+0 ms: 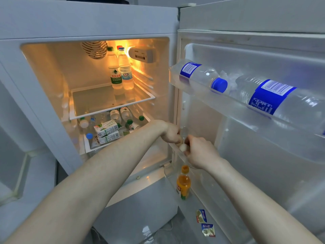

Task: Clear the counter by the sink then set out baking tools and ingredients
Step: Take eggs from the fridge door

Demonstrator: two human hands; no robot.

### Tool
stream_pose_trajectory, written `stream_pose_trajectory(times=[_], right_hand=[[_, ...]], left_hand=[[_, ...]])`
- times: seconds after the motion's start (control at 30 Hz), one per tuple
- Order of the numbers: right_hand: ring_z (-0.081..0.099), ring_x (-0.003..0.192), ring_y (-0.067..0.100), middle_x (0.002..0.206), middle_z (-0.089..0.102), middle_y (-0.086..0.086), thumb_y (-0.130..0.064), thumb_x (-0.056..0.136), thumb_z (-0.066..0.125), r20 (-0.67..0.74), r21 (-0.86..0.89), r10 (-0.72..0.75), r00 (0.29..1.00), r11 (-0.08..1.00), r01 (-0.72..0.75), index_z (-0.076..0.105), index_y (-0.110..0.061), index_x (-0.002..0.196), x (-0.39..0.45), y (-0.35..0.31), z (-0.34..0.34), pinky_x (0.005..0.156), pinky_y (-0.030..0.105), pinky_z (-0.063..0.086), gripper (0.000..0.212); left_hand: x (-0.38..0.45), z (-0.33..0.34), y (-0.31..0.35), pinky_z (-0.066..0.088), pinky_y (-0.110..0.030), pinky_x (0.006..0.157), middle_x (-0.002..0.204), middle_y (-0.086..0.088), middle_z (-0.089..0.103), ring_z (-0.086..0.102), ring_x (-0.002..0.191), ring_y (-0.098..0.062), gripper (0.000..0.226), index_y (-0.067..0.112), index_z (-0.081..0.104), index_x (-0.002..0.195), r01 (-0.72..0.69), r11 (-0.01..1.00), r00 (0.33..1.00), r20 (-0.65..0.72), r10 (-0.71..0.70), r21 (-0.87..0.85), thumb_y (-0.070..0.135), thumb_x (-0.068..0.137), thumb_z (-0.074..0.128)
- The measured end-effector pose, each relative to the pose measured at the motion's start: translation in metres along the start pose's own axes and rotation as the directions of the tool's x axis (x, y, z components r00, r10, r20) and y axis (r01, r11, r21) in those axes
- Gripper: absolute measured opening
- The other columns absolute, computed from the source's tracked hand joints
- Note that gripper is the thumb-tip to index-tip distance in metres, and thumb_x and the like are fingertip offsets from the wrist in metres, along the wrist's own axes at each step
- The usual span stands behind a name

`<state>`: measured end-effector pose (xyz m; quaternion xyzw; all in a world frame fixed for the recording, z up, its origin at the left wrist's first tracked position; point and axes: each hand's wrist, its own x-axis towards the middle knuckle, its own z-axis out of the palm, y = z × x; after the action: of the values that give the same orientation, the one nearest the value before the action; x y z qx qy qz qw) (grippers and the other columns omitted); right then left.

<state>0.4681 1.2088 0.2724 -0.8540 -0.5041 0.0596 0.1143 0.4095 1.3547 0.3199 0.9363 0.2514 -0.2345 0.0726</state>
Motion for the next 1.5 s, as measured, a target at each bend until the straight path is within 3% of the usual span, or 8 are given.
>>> stream_pose_trajectory(times=[0.23,0.33,0.4,0.53,0.7,0.87,1.27,1.5], right_hand=[[0.063,0.101,0.029,0.114,0.066,0.004,-0.025,0.093,0.058,0.072,0.032,-0.027,0.997,0.999,0.024,0.055,-0.025,0.123,0.003,-0.001,-0.004,0.084,0.041,0.055,0.03],[0.059,0.118,0.029,0.129,0.062,0.007,-0.021,0.095,0.055,0.113,0.023,-0.066,0.991,0.998,0.063,0.057,-0.022,0.136,0.005,-0.002,-0.005,0.096,0.042,0.051,0.041],[0.058,0.117,0.027,0.128,0.062,0.007,-0.021,0.094,0.055,0.133,0.036,-0.055,0.99,0.998,0.051,0.059,-0.022,0.131,0.006,-0.004,-0.004,0.098,0.041,0.051,0.037],[0.058,0.122,0.028,0.135,0.062,0.008,-0.025,0.095,0.051,0.16,0.097,-0.027,0.987,0.995,0.012,0.056,-0.02,0.135,0.009,-0.007,-0.004,0.103,0.04,0.05,0.04],[0.057,0.122,0.028,0.136,0.059,0.009,-0.029,0.101,0.048,0.18,0.097,-0.023,0.983,0.995,0.005,0.055,-0.016,0.135,0.008,-0.013,-0.002,0.103,0.039,0.049,0.037],[0.058,0.121,0.029,0.136,0.06,0.011,-0.028,0.101,0.048,0.184,0.061,0.0,0.983,0.998,-0.012,0.06,-0.013,0.135,0.009,-0.017,0.0,0.103,0.039,0.049,0.038],[0.057,0.11,0.027,0.129,0.052,0.009,-0.023,0.097,0.054,0.069,0.115,0.104,0.992,0.987,-0.111,0.063,-0.017,0.123,0.003,-0.028,0.004,0.084,0.036,0.047,0.027],[0.059,0.107,0.024,0.122,0.064,0.006,-0.015,0.099,0.051,0.054,0.269,0.114,0.992,0.955,-0.124,0.059,-0.015,0.127,-0.009,-0.021,0.001,0.089,0.036,0.052,0.03]], left_hand=[[-0.01,0.004,-0.022,0.039,-0.033,0.08,0.103,-0.004,0.057,0.053,0.096,-0.025,0.025,0.014,0.056,0.102,-0.059,0.969,0.991,-0.131,0.027,-0.242,0.037,0.102,0.045],[-0.014,0.018,-0.034,0.042,-0.033,0.091,0.116,-0.005,0.059,0.055,0.108,-0.025,0.036,0.01,0.058,0.126,-0.093,0.887,0.98,-0.2,0.0,-0.453,0.036,0.104,0.047],[-0.013,0.031,-0.039,0.047,-0.031,0.089,0.12,-0.008,0.061,0.057,0.106,-0.022,0.042,0.008,0.052,0.14,-0.132,0.748,0.973,-0.23,-0.028,-0.65,0.031,0.105,0.049],[-0.017,0.049,-0.035,0.048,-0.022,0.07,0.097,-0.007,0.06,0.056,0.08,-0.013,0.029,0.01,0.05,0.135,-0.232,0.353,0.956,-0.28,-0.092,-0.907,0.01,0.106,0.046],[-0.025,0.057,-0.036,0.053,-0.028,0.094,0.106,-0.016,0.063,0.06,0.087,-0.017,0.039,0.007,0.049,0.142,-0.247,-0.054,0.964,-0.24,-0.111,-0.968,-0.001,0.103,0.047],[-0.04,0.065,-0.031,0.057,-0.022,0.083,0.124,-0.018,0.059,0.063,0.1,-0.02,0.039,0.007,0.051,0.14,-0.241,-0.331,0.97,-0.219,-0.103,-0.912,-0.001,0.102,0.05],[-0.071,0.089,-0.033,0.059,-0.019,0.075,0.116,-0.013,0.064,0.067,0.095,-0.019,0.038,0.006,0.055,0.137,-0.314,-0.24,0.931,-0.248,-0.267,-0.919,0.01,0.1,0.06],[-0.095,0.099,-0.037,0.058,-0.019,0.073,0.114,-0.015,0.063,0.067,0.09,-0.019,0.035,0.006,0.056,0.135,-0.358,-0.222,0.906,-0.279,-0.319,-0.907,0.009,0.1,0.06]])
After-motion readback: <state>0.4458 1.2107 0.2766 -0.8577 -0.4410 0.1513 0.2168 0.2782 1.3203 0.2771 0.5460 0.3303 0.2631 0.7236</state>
